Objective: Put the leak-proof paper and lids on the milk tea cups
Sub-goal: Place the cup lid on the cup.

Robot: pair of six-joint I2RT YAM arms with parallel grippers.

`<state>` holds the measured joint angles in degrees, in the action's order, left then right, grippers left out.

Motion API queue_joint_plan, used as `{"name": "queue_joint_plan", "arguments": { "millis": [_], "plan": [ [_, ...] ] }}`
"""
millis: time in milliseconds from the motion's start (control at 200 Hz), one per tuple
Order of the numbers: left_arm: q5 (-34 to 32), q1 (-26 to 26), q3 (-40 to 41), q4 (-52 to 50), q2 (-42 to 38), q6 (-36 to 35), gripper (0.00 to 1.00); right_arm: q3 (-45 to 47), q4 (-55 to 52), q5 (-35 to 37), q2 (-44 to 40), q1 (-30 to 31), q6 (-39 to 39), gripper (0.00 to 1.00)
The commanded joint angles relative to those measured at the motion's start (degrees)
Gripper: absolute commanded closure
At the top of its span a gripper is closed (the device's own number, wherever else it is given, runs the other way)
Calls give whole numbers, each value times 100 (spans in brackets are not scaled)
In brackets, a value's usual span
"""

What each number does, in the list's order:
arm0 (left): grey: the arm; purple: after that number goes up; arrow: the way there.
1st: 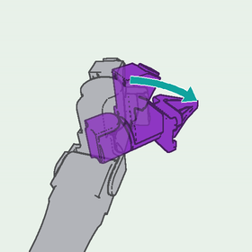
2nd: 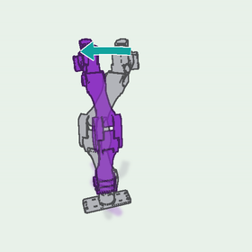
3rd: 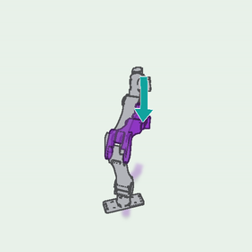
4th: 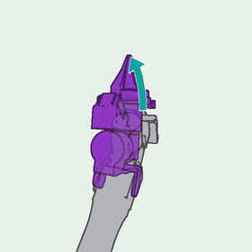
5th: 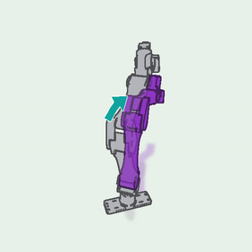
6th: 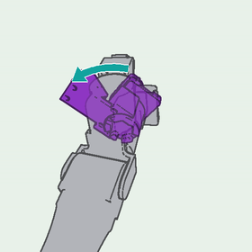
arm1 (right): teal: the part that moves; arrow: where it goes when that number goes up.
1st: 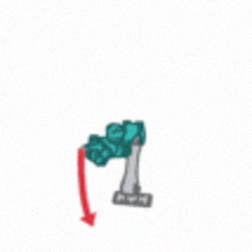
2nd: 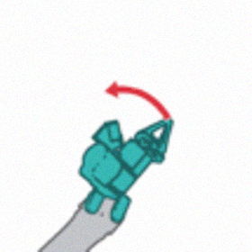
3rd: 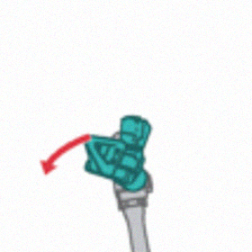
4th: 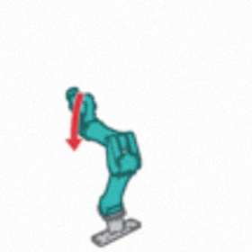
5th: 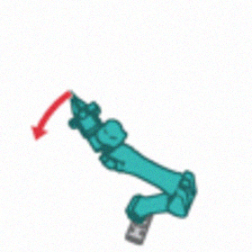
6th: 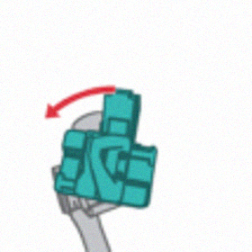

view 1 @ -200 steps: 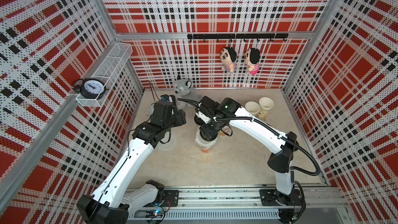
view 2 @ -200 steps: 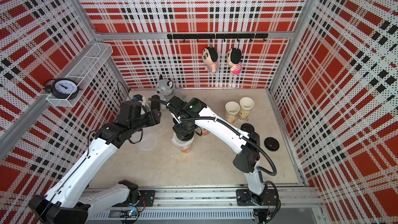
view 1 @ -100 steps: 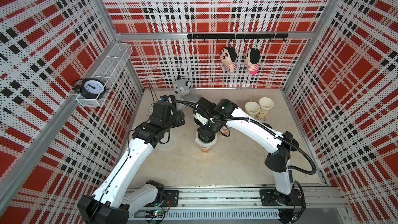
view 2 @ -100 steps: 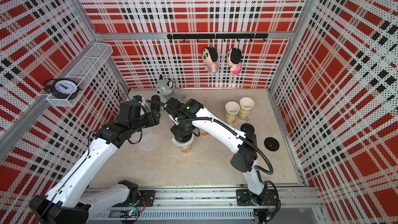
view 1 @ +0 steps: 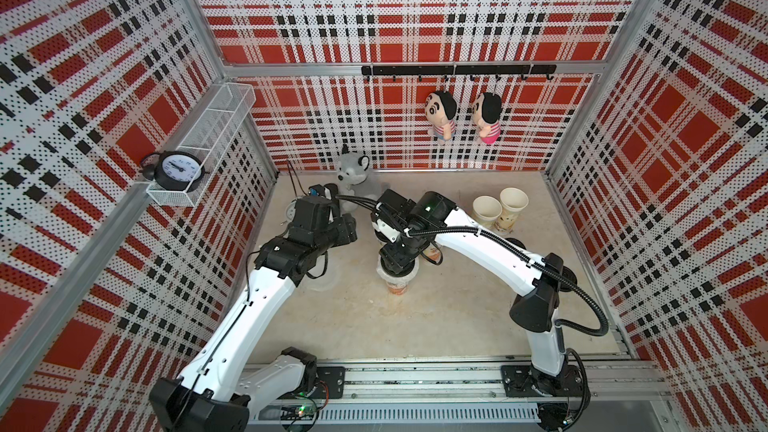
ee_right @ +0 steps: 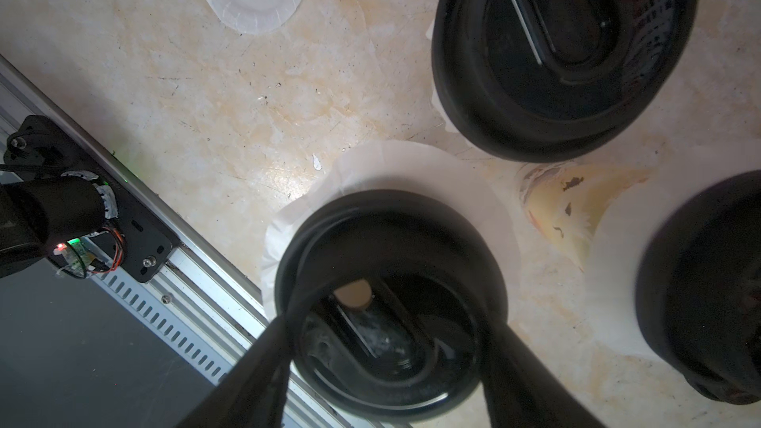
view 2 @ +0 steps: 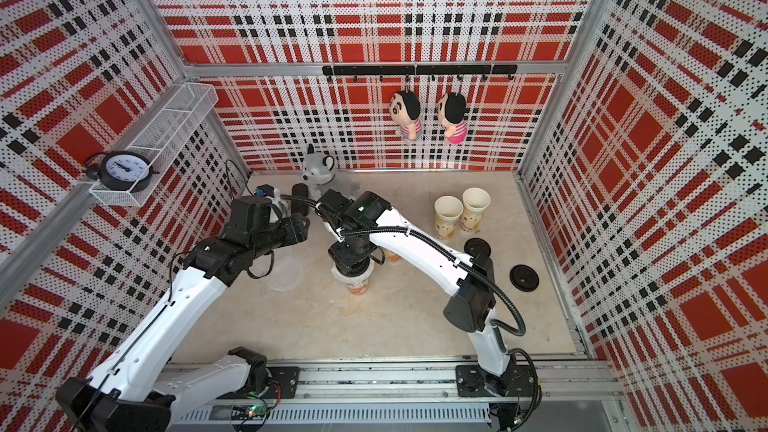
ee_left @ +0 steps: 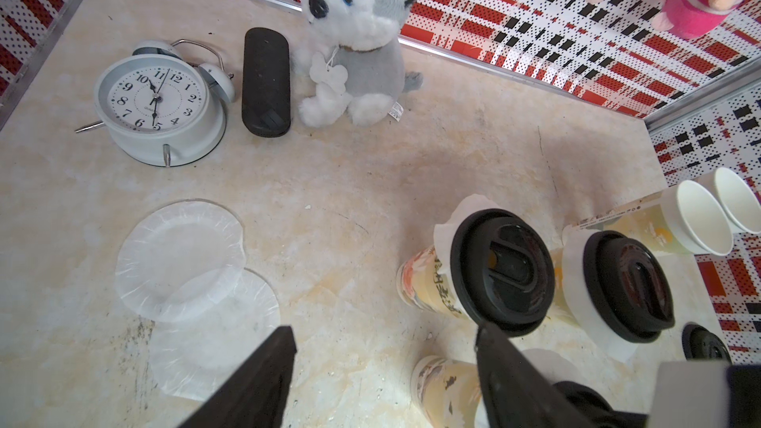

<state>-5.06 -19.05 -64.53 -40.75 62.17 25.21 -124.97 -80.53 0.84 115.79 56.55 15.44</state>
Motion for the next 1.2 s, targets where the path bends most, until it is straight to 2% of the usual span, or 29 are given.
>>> {"name": "queue_joint_plan", "arguments": {
  "millis": [0,501,1192],
  "plan": [
    [31,50,81,17,-116,-62,27,13,-128,-31,95,64,-50,33],
    [42,72,145,15,-183,-77,27,62,-118,-40,199,79,-58,30],
    [75,129,175,-3,-249,-102,27,-173,-124,6,300,85,-15,16]
  ]
}}
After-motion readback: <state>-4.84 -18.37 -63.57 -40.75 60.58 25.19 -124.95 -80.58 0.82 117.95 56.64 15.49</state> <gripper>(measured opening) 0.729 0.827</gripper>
